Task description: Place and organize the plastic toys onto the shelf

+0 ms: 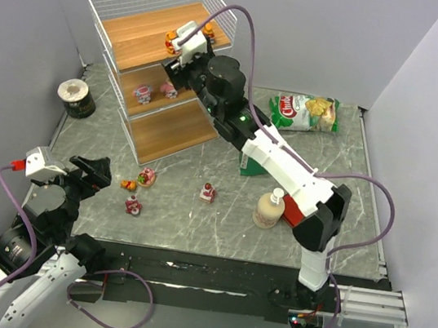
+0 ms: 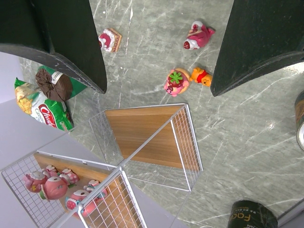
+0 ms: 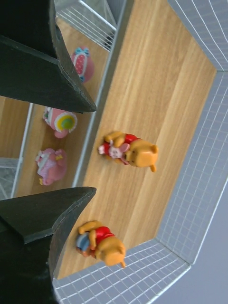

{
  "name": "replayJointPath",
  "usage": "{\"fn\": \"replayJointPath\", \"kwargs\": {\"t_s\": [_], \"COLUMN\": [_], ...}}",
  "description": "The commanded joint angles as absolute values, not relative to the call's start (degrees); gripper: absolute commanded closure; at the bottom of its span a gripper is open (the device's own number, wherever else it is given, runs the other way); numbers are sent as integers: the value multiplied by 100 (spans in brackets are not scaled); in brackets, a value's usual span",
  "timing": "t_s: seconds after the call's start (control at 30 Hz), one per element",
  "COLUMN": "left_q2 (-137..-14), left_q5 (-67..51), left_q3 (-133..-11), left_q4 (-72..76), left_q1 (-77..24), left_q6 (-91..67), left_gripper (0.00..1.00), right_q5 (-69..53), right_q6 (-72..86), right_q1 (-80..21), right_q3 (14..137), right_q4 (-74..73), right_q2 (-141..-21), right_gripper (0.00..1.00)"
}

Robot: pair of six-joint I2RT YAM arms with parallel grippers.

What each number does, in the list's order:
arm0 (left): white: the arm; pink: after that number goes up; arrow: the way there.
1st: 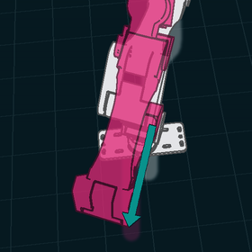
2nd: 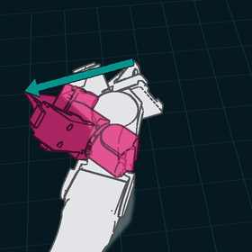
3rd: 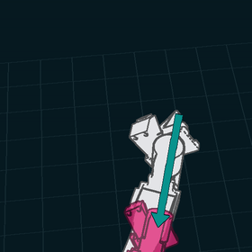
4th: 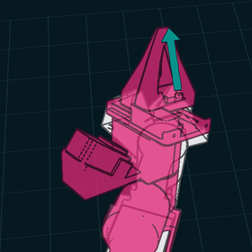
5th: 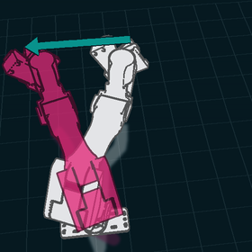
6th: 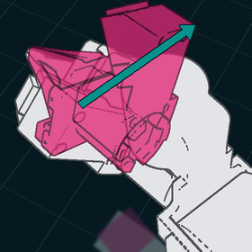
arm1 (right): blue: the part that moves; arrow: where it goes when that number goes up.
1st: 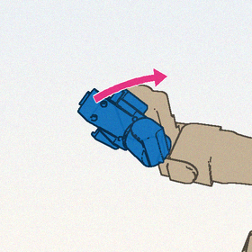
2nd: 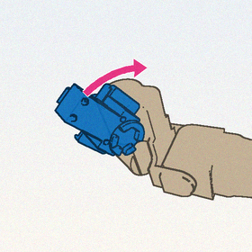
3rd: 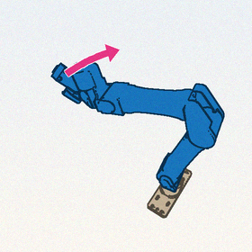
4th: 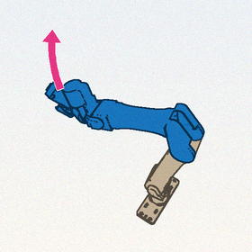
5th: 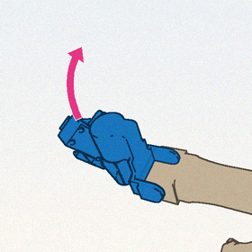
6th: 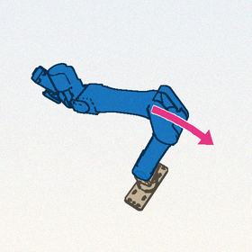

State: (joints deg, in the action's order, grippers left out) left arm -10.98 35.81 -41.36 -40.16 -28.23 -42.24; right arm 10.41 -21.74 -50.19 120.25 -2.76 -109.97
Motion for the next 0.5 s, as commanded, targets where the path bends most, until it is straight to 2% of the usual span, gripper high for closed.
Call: {"fn": "replayJointPath", "kwargs": {"t_s": [0.0,0.03,0.13,0.17,0.23,0.27,0.47], "left_q2": [-1107,-1107,-1107,-1107,-1099,-1099,-1090], "left_q5": [3612,3612,3612,3612,3612,3621,3621], "left_q3": [-4131,-4131,-4131,-4131,-4140,-4140,-4140], "left_q4": [-3929,-3929,-3937,-3937,-3946,-3946,-3946], "left_q1": [-2830,-2830,-2830,-2830,-2830,-2830,-2830], "left_q6": [-4184,-4184,-4184,-4184,-4192,-4192,-4192], "left_gripper": [3,3,4,4,4,4,4], "right_q5": [1002,1037,1090,1090,994,958,721], "right_q6": [-1820,-1793,-1609,-1556,-1433,-1398,-1195], "right_q1": [-4975,-4966,-4896,-4861,-4799,-4773,-4641], "right_q3": [11515,11383,11329,11347,11382,11391,11742], "right_q4": [438,596,703,703,686,668,414], "right_q2": [-10267,-10213,-10143,-10160,-10178,-10204,-10493], "right_gripper": [31,33,46,54,63,71,90]}}
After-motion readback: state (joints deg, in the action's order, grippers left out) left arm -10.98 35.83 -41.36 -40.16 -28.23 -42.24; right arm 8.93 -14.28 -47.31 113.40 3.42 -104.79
